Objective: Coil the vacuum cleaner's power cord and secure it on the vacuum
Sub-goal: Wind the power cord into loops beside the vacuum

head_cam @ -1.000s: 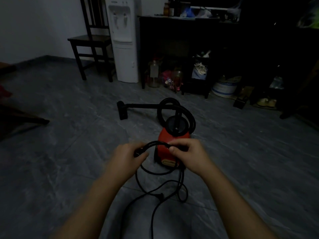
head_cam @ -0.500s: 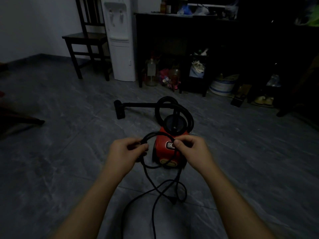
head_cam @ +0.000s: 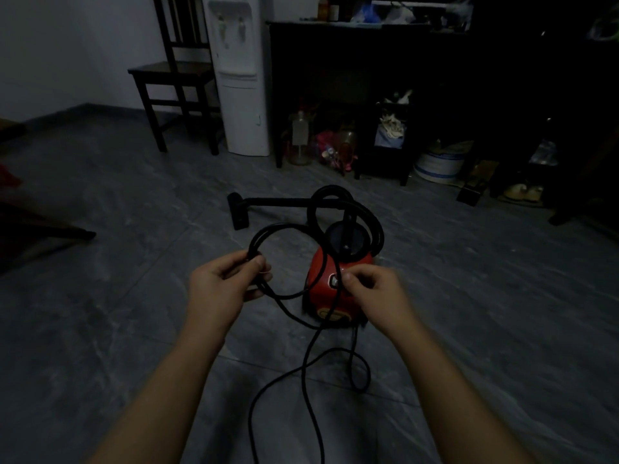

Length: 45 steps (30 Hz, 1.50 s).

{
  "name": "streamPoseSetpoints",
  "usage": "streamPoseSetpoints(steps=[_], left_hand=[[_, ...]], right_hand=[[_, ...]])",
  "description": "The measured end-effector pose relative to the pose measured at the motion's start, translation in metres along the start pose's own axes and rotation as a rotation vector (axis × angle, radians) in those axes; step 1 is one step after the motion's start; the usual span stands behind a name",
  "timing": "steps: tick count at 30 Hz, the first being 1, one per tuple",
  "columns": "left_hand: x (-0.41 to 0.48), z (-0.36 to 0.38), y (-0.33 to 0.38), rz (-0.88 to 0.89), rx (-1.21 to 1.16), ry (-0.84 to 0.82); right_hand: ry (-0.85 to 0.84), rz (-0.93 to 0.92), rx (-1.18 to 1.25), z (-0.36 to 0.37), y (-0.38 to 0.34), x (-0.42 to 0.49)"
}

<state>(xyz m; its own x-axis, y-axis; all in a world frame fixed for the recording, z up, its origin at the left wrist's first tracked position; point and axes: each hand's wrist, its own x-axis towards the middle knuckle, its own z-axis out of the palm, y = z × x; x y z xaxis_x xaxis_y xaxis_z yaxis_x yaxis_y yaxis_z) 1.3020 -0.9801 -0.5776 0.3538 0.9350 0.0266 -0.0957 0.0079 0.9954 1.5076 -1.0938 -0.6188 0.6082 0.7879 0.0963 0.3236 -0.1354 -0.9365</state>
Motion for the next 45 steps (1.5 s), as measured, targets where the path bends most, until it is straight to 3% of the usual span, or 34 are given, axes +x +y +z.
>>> streamPoseSetpoints(steps=[8,21,35,39,45], left_hand=[[-0.001,0.009,-0.004,-0.061,-0.082,0.006],[0.0,0.006,-0.003,-0.073,-0.188,0.079],[-0.001,0.008,0.007,-0.04,-0.248,0.069],[-0.001,0.01,0.007,-0.039,-0.246,0.052],[-0.004,0.01,0.01,-0.041,-0.245,0.029]], right_hand=[[-0.044,0.02,0.097,0.014,-0.002,-0.003],[-0.094,0.102,0.057,0.008,0.013,-0.002],[-0.211,0.412,0.004,0.029,0.037,-0.011],[-0.22,0.482,0.093,0.037,0.041,-0.012],[-0.135,0.725,0.443,0.039,0.041,-0.01]])
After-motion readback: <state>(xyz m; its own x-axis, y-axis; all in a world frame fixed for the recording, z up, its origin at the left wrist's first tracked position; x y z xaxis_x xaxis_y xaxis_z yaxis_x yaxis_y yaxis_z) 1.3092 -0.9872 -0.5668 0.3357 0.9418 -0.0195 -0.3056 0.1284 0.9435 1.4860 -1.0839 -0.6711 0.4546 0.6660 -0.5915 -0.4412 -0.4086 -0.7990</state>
